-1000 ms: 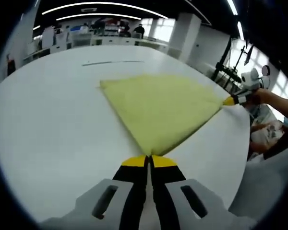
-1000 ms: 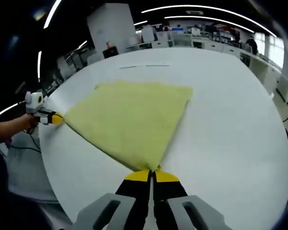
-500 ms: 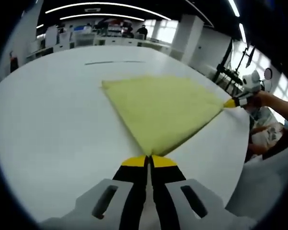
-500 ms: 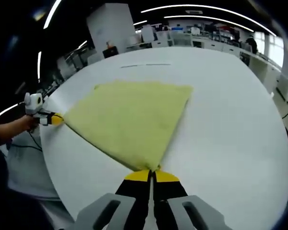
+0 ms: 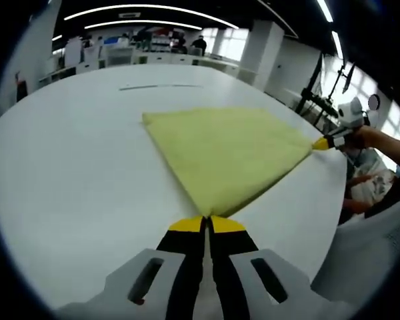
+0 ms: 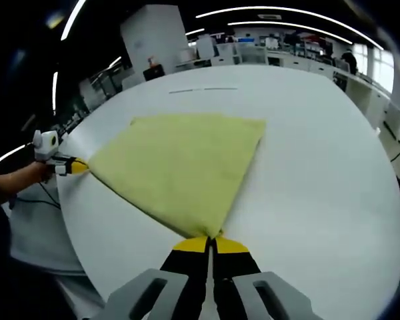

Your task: Fold the garment on the visible template until the final outline fits inside the template.

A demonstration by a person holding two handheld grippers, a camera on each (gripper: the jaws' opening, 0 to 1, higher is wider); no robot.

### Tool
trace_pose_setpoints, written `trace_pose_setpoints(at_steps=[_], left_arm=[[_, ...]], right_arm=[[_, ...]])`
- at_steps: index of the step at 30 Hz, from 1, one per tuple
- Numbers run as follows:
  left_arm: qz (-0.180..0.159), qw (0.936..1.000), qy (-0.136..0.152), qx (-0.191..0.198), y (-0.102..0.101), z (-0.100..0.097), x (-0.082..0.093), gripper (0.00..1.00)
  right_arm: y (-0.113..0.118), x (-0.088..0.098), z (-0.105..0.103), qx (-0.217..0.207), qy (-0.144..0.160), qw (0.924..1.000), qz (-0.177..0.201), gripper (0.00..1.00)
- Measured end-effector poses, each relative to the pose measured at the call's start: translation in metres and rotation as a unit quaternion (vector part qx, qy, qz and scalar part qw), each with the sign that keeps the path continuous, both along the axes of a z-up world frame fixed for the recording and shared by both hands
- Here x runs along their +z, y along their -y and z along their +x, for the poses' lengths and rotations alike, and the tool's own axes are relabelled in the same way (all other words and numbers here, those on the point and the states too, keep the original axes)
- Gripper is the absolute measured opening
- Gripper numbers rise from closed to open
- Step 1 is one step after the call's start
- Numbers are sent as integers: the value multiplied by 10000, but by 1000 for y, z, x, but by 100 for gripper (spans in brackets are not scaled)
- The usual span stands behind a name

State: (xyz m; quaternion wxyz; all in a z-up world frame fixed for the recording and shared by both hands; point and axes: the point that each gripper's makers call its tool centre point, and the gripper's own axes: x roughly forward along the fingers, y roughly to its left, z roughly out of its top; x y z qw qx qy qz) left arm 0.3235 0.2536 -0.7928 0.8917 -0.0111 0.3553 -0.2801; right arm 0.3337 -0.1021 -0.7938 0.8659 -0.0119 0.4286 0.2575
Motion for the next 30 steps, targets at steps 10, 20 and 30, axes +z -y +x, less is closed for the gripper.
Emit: trace_pose_setpoints(at_steps=[10, 20, 30], left_arm=[[-23, 10000, 32, 74, 0, 0, 2, 0], [-157, 9997, 50, 165, 3, 0, 8, 5], [-233, 9994, 219, 124, 14, 5, 24, 29]], right_arm=[[-2, -1, -2, 126, 69, 9998, -153, 0], [-3, 4, -1, 169, 193, 9995, -189, 8], [-20, 20, 0, 379, 406, 9984, -39, 41]])
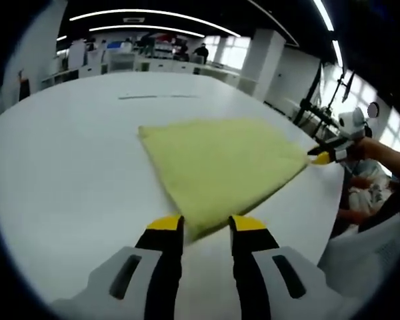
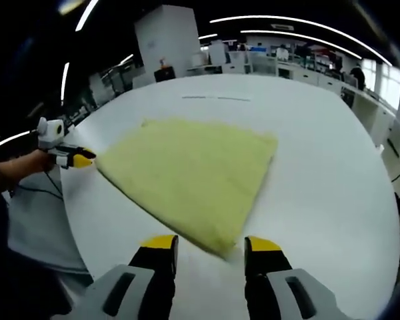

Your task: Fold the garment on the visible template until the final outline fits inside the template.

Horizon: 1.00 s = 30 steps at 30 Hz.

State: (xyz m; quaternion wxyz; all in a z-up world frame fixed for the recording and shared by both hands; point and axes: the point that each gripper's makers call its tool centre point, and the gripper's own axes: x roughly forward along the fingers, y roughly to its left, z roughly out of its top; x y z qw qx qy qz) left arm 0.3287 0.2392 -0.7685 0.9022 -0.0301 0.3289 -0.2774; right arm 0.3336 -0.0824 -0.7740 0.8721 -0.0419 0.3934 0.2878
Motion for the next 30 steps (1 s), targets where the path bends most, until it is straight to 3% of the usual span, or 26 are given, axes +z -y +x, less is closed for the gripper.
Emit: trace_pose_setpoints(at_steps=[9, 13, 20, 30], left_arm=[[-170, 9995, 208, -144, 18, 3, 21, 52], [-44, 9992, 242, -303, 22, 1, 24, 61], [-148, 9990, 405, -140, 18, 5, 39, 77], [-90, 9982, 580, -78, 11, 3, 43, 95]], right_arm=[[-20, 22, -2, 274, 279, 9991, 180, 65], [-27, 30, -3, 367, 385, 9983, 239, 75], [-28, 38, -5, 356, 497, 9977, 308, 83], [-30, 43, -7, 359, 704, 9960, 426, 95]])
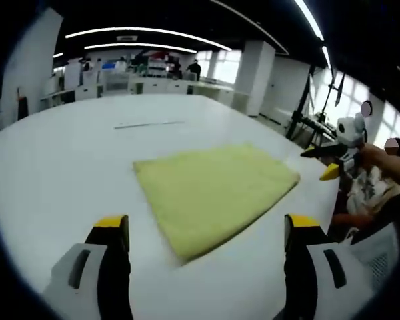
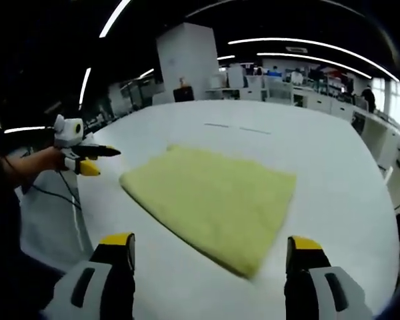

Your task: Fold the garment on the visible template until the final outline fits inside the template.

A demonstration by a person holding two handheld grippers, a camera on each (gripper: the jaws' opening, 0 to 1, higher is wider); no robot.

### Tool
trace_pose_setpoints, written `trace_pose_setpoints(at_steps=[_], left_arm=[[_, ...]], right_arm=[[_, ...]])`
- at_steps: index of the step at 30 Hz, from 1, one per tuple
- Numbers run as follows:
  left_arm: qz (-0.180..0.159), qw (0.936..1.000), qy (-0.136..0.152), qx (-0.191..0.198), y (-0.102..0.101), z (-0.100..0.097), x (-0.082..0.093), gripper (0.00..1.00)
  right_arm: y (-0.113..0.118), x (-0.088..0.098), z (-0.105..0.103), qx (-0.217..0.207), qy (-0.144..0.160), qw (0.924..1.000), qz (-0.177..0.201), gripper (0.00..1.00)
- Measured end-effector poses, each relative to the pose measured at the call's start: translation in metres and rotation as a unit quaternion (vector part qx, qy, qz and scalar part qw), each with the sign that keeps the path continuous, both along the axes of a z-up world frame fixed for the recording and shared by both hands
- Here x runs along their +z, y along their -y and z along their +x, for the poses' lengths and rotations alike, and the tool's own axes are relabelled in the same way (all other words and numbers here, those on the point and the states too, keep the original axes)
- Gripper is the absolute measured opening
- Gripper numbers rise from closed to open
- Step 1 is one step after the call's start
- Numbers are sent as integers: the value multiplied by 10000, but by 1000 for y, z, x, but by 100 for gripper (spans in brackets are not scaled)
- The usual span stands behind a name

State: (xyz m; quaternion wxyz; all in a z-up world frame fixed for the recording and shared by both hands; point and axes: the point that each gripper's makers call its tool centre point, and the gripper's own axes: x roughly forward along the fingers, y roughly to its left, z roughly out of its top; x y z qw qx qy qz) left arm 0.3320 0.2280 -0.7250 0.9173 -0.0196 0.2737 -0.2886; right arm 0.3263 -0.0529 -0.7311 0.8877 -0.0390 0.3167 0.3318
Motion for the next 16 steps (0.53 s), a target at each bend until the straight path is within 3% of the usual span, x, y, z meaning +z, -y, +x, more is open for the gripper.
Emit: trace_pose_setpoints(at_steps=[3, 16], left_arm=[[-6, 10000, 42, -23, 0, -2, 2, 99], [108, 9998, 112, 105, -9, -3, 4, 99]], right_arm=[[-1, 1, -1, 4, 19, 10000, 39, 97], [-4, 2, -1, -53, 76, 10000, 20, 99]])
